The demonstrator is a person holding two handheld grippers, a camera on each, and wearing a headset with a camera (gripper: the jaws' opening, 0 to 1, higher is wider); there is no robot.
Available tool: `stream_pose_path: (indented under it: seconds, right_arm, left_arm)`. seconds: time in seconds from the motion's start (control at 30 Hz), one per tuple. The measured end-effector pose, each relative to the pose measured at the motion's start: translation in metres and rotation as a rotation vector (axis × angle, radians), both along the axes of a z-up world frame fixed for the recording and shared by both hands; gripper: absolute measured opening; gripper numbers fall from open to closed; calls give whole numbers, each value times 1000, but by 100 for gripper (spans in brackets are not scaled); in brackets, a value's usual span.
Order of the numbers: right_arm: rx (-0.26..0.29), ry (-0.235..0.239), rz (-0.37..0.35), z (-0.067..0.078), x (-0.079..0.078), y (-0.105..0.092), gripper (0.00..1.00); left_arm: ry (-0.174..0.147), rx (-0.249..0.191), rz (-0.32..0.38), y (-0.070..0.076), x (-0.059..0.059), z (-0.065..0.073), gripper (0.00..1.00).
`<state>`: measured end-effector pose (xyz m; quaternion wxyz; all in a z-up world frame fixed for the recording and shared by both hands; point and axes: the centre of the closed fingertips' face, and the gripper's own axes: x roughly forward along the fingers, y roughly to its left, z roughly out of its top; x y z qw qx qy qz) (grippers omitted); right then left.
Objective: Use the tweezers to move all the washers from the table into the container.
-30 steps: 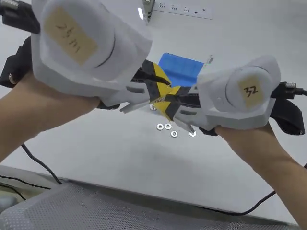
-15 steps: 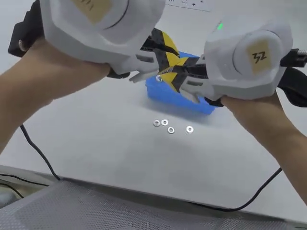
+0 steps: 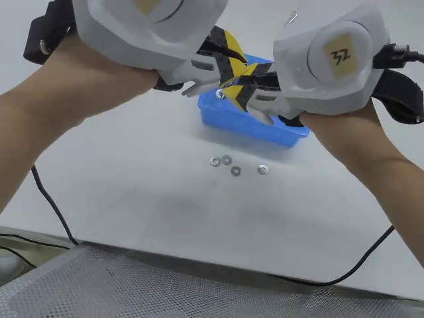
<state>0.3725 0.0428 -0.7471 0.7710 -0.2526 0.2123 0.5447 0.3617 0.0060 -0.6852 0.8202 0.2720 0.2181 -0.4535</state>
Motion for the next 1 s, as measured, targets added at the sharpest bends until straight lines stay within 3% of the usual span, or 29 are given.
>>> stream_pose_path:
  seconds: [0.27, 0.6, 0.8, 0.9, 1.0]
  right_arm:
    - [-25, 19, 16, -16, 5, 1, 4]
    - [-46, 39, 27, -27, 7, 3, 5]
    - [-35, 29, 17, -17, 3, 0, 5]
    - [-23, 12, 17, -4, -3, -3, 6]
    - [-8, -4, 11, 7, -7, -4, 6]
  left_arm:
    - [21, 10, 4, 2, 5, -17, 0]
    - [43, 18, 12, 4, 8, -27, 0]
    - [34, 7, 16, 3, 2, -15, 0]
    - [33, -1, 13, 3, -3, -6, 0]
    - [6, -7, 4, 2, -11, 8, 0]
